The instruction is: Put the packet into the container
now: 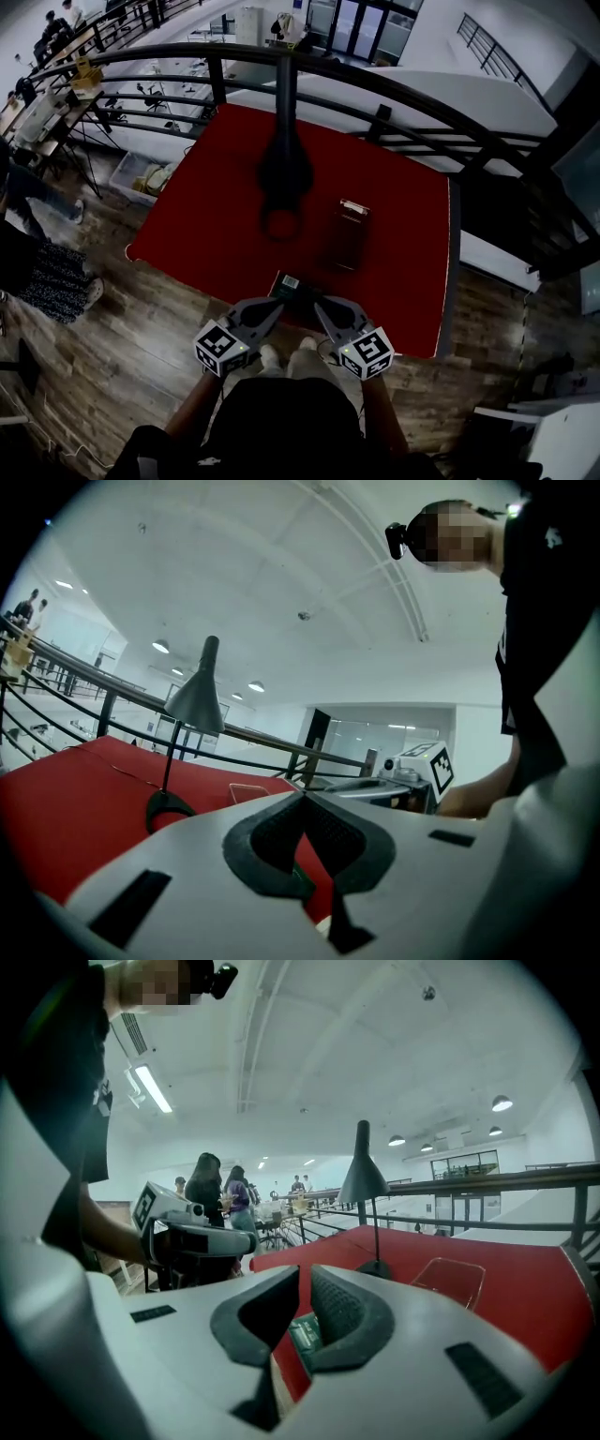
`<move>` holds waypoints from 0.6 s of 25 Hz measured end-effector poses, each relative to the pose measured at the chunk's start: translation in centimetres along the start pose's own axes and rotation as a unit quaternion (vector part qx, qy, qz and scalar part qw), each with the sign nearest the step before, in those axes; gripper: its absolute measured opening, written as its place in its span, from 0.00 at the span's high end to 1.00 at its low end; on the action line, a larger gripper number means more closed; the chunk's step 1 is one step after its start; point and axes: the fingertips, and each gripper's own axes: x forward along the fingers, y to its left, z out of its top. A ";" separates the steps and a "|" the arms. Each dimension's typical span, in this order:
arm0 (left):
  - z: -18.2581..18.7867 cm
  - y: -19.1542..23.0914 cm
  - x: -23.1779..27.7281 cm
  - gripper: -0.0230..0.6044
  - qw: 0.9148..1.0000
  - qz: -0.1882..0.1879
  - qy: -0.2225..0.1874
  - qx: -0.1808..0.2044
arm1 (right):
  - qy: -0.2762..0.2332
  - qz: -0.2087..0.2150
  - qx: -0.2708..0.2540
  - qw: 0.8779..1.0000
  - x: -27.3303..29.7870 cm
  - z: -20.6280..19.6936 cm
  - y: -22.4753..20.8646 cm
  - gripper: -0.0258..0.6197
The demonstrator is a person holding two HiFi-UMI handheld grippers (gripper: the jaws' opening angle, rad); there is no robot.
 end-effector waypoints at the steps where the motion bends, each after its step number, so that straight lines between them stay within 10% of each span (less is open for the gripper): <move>1: -0.2 0.2 0.2 0.95 1.000 0.000 0.004 0.000 | 0.014 0.003 -0.009 1.000 0.3 -0.4 -0.1 0.93; 4: 0.1 0.4 0.9 0.95 1.000 -0.001 0.005 0.001 | 0.067 0.016 -0.041 0.997 1.1 -1.9 -0.8 0.91; 6: 0.4 0.5 1.2 0.95 1.000 -0.004 0.006 0.007 | 0.107 0.038 -0.050 0.992 1.8 -3.1 -1.0 0.65; 9: 0.7 1.0 1.8 0.95 1.000 -0.002 0.012 0.016 | 0.157 0.068 -0.079 0.982 2.9 -4.8 -1.1 0.57; 15: 1.2 1.5 2.9 0.95 1.000 0.016 0.006 0.021 | 0.288 0.114 -0.132 0.942 4.7 -10.7 -2.6 0.34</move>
